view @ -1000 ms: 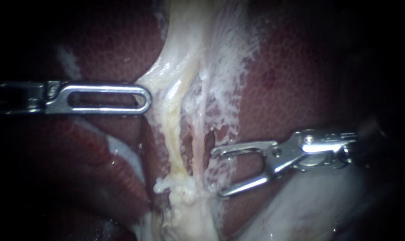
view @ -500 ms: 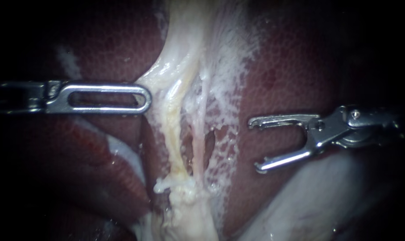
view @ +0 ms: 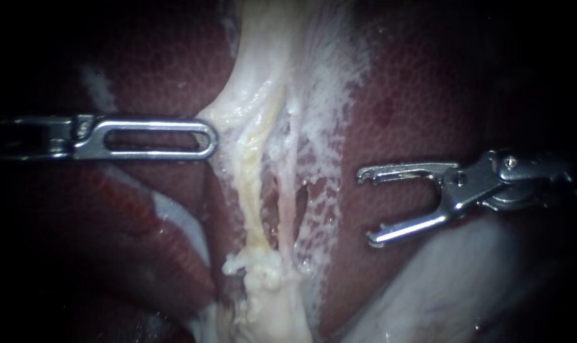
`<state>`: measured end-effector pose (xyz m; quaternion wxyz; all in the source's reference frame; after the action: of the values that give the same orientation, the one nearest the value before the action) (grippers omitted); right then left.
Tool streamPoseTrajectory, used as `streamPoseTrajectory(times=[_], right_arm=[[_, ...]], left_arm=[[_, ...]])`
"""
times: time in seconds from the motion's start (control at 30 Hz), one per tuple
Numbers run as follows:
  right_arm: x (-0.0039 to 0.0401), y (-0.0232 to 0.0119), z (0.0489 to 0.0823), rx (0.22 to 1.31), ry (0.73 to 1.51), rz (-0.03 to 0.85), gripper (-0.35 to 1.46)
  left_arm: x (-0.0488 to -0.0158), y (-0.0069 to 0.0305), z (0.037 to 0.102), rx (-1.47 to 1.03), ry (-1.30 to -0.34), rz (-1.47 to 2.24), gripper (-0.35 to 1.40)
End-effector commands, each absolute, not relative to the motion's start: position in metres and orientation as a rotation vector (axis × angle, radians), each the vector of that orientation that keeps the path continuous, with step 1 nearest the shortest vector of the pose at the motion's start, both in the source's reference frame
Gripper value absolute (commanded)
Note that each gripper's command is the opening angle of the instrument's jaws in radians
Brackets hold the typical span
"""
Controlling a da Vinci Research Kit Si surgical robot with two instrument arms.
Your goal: Going back first clip left tube
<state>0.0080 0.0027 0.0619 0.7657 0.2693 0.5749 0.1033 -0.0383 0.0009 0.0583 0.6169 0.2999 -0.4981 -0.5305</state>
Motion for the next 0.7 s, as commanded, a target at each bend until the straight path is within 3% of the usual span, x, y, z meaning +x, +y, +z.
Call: streamPoseTrajectory(times=[0.03, 0.27, 0.7], right_arm=[[0.008, 0.0026, 0.0619, 0.585, 1.249, 0.224, 0.6], [0.0079, 0.0026, 0.0618, 0.586, 1.249, 0.224, 0.6], [0.0078, 0.0025, 0.0618, 0.582, 1.251, 0.218, 0.6]], left_arm=[[-0.0387, 0.0006, 0.0587, 0.692, -1.144, -1.226, -0.35], [-0.0404, -0.001, 0.0605, 0.71, -1.145, -1.218, -0.35], [-0.0404, -0.001, 0.0604, 0.713, -1.143, -1.223, -0.35]])
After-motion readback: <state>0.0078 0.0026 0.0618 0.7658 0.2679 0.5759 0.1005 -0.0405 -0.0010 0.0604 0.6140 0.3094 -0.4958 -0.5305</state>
